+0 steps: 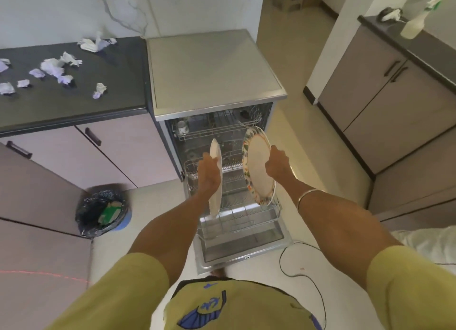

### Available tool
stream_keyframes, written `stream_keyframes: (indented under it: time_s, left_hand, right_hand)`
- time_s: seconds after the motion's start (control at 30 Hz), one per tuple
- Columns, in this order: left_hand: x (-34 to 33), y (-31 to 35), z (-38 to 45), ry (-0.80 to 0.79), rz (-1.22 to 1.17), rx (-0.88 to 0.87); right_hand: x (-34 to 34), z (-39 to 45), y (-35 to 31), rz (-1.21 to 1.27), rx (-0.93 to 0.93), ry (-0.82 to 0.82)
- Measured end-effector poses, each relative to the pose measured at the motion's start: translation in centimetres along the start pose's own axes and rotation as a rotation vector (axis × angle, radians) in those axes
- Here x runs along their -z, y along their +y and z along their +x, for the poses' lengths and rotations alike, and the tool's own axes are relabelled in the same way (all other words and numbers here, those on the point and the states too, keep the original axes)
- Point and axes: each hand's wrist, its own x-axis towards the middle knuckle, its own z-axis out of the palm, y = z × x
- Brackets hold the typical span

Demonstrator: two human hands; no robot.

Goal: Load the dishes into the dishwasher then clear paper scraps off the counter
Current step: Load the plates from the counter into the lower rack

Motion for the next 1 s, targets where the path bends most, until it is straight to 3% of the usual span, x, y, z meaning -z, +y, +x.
stream_keyframes:
  time_s: [0.33,0.83,1.0]
  left_hand:
    - [-6.7,0.4,2.4,-0.122,-0.003,0.176]
    - [-23.0,2.3,2.2,0.004,0.175,0.445]
    - [-28.1,1.0,2.3,0.025,0.114,0.476]
  right_hand:
    - [-0.8,2.9,6.6,-0.018,-0.081,-0.083]
    - [-3.0,12.0,18.6,0.041,-0.119,-0.297]
    - [-5.5,13.9,22.1,0.158,-0.156,-0.346]
